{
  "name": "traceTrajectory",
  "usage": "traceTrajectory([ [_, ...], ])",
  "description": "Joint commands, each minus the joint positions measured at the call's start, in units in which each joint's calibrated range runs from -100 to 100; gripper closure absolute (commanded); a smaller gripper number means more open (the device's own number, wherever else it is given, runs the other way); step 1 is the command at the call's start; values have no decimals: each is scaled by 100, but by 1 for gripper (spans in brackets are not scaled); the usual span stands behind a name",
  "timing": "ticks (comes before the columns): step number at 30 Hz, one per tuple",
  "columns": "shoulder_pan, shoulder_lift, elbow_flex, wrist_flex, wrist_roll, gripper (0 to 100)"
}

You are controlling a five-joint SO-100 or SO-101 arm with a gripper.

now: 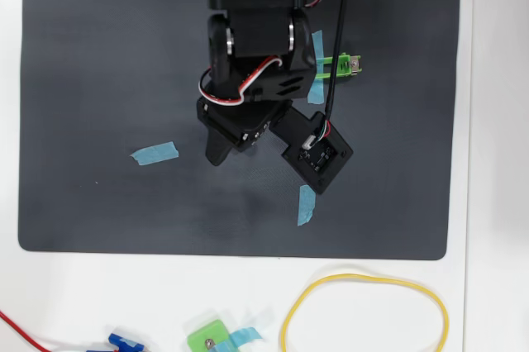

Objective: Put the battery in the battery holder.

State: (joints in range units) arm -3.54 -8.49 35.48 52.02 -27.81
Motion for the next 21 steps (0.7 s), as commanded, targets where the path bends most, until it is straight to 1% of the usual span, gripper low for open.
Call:
traceTrajectory([
  [1,99,-34,-182,16,-229,76],
  [6,48,-34,-182,16,-636,75],
  [8,37,-34,-182,16,-709,75],
  [14,27,-17,-182,16,-741,75],
  [21,27,563,-288,-28,-735,75],
])
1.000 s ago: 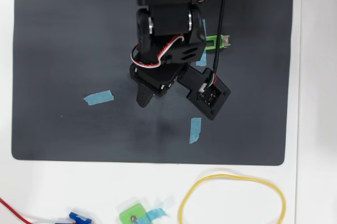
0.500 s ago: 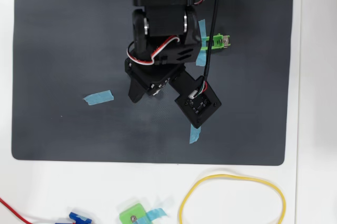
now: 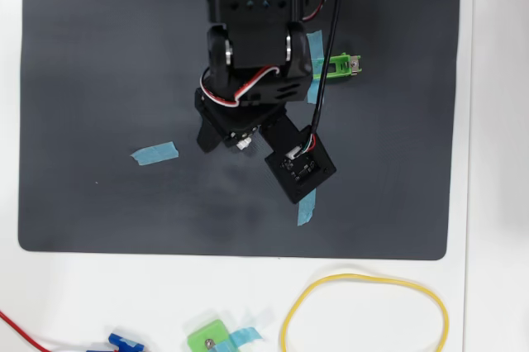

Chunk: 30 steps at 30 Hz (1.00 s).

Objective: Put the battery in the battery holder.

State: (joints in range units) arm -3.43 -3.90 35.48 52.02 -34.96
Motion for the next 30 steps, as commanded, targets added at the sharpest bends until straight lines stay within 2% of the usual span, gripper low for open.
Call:
traceTrajectory([
  [1,16,164,-288,-28,-15,75],
  [30,-67,275,-720,-54,335,75],
])
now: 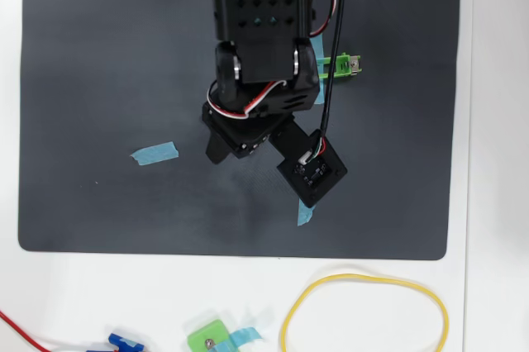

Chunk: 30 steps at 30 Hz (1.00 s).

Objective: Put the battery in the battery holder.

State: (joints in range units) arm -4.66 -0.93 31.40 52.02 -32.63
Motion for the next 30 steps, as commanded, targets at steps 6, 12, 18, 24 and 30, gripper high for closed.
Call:
traceTrajectory([
  [6,66,21,-312,-54,112,75],
  [12,66,388,-602,16,112,75],
  [18,87,413,-655,16,117,75],
  [24,347,405,-655,-45,117,75],
  [30,388,405,-655,-54,117,75],
])
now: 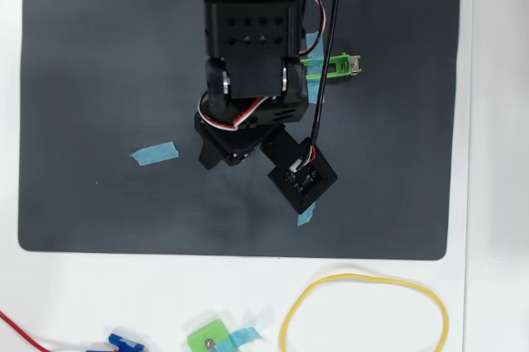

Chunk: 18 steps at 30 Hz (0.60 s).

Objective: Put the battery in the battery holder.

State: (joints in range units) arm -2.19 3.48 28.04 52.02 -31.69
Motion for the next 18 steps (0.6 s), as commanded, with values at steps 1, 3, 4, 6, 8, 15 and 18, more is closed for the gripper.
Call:
traceTrajectory([
  [1,152,-20,-319,-54,24,75],
  [3,152,-11,-319,-54,24,75],
  [4,141,-3,-328,-54,24,75],
  [6,120,49,-434,-54,24,75],
  [8,152,91,-522,-36,24,75],
  [15,172,356,-698,-1,112,75],
  [18,172,364,-707,-1,118,75],
])
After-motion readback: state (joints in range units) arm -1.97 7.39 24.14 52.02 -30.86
